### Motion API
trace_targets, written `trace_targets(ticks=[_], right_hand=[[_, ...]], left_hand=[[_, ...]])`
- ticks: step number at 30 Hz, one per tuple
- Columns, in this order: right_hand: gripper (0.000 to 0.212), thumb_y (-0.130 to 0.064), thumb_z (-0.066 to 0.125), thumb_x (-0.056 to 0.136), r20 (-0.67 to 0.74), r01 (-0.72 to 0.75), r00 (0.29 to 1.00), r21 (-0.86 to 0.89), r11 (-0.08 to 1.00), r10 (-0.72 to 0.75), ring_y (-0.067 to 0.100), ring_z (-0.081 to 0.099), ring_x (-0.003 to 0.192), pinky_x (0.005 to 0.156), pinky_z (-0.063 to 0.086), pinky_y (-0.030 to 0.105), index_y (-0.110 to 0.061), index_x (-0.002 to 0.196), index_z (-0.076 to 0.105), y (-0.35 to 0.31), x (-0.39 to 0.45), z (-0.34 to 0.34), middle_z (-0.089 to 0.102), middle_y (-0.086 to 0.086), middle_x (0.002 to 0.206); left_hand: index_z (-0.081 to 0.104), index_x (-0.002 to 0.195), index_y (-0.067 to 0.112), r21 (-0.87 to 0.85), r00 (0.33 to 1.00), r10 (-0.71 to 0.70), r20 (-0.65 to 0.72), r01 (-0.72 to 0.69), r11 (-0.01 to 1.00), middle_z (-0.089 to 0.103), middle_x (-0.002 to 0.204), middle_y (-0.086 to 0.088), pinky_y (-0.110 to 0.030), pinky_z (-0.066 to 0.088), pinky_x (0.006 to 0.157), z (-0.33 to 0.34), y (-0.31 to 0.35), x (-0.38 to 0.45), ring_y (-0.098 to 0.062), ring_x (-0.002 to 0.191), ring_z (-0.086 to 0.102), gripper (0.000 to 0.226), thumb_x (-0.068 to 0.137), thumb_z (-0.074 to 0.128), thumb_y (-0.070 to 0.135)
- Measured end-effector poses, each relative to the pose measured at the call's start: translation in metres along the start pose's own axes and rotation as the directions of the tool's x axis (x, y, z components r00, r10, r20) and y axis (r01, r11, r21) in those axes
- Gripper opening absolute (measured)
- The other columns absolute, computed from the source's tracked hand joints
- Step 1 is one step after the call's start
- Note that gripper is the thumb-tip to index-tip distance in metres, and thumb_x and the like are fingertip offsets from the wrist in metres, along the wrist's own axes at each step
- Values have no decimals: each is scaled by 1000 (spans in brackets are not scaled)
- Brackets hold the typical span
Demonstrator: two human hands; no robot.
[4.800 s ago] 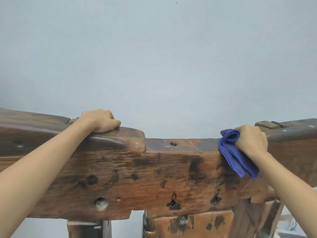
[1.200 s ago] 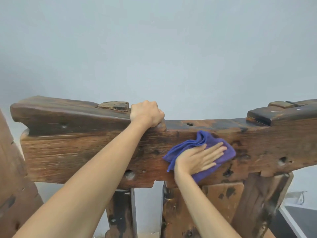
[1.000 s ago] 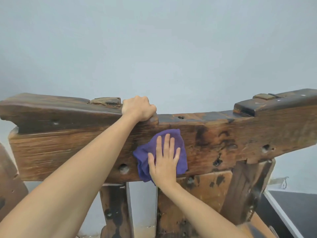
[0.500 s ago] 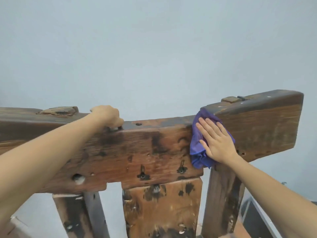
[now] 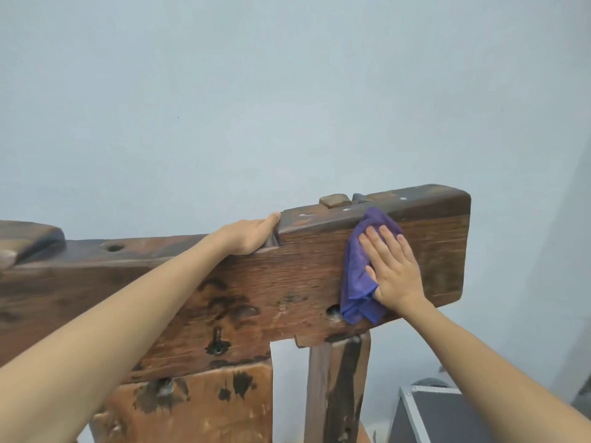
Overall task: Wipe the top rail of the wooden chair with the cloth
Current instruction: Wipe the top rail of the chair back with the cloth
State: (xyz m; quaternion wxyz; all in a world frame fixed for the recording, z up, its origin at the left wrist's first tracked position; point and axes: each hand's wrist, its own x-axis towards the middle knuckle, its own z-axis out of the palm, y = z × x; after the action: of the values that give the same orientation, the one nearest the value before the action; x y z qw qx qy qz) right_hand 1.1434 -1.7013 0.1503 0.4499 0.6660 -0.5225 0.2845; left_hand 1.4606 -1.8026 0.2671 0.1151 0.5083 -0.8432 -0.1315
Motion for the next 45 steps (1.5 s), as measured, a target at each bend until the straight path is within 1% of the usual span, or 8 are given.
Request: trace_targets(ticks=[3, 10, 17, 20, 26, 33, 41, 45], right_hand=[[76, -29, 47, 99, 14, -418, 908, 58, 906, 418, 29, 12, 158, 128, -1, 38, -14, 163, 8, -3, -20, 7, 16, 10, 170], [60, -28, 44, 106, 309, -953, 108, 303, 10, 945, 33, 30, 153, 124, 16, 31, 0, 158, 31, -109, -15, 27, 33, 20, 165], [89, -53, 38, 97, 130, -649, 759, 227, 726, 638, 31, -8, 160, 129, -8, 42, -7, 165, 2, -230, -13, 22, 1, 15, 173], [69, -44, 56, 99, 92, 77, 991, 221, 972, -99, 18, 11, 160, 128, 7, 37, -20, 160, 35, -210, -38, 29, 30, -1, 169], [59, -44, 52, 102, 157, 494, 846, 125, 860, -509, 9, 33, 153, 124, 23, 34, -32, 158, 40, -85, -51, 25, 30, -15, 166], [61, -38, 39, 103, 101, -101, 990, -17, 995, 102, 29, 35, 153, 125, 25, 47, -23, 162, 31, 64, -43, -15, 40, 5, 163], [67, -18, 13, 97, 116, -839, 350, 481, 256, 929, 49, 4, 156, 127, 11, 56, 0, 160, 24, -28, 28, -14, 11, 24, 169], [82, -30, 43, 99, 69, -757, 421, 576, 308, 904, 30, 11, 159, 123, 31, 33, -27, 165, -5, -116, 26, -1, -3, -4, 175]], left_hand=[[47, 141, 17, 26, 1000, -5, -27, 6, 1000, 48, 149, -17, -45, 31, 108, 3, 5, -1, -35, 131, 47, 75, 99, 0, 57], [45, 107, 12, 2, 996, -8, -83, 8, 1000, 58, 130, -22, -44, 38, 96, 3, 10, -4, -35, 108, 53, 52, 101, 7, 46], [38, 97, 21, -24, 996, -17, -89, 15, 1000, 58, 125, -24, -41, 34, 85, 1, 14, -10, -30, 93, 46, 45, 89, 7, 53], [49, 99, 20, -28, 997, -23, -71, 21, 999, 59, 129, -21, -43, 36, 94, 0, 11, -9, -32, 100, 50, 53, 96, 11, 56], [57, 133, 10, -60, 997, -50, -55, 46, 997, 51, 146, -17, -42, 28, 109, 3, 0, -5, -32, 129, 48, 79, 99, 9, 63], [48, 143, 13, -68, 992, -111, -57, 107, 992, 46, 151, -15, -46, 28, 115, -1, 5, 3, -33, 137, 43, 82, 98, 1, 63], [57, 131, 8, -59, 991, -95, -96, 90, 994, 54, 143, -20, -45, 35, 108, 4, 7, -1, -35, 129, 50, 83, 99, 2, 60], [62, 104, 10, -48, 991, -66, -114, 61, 997, 62, 128, -22, -47, 38, 106, 3, 11, -3, -36, 117, 55, 76, 99, 3, 58]])
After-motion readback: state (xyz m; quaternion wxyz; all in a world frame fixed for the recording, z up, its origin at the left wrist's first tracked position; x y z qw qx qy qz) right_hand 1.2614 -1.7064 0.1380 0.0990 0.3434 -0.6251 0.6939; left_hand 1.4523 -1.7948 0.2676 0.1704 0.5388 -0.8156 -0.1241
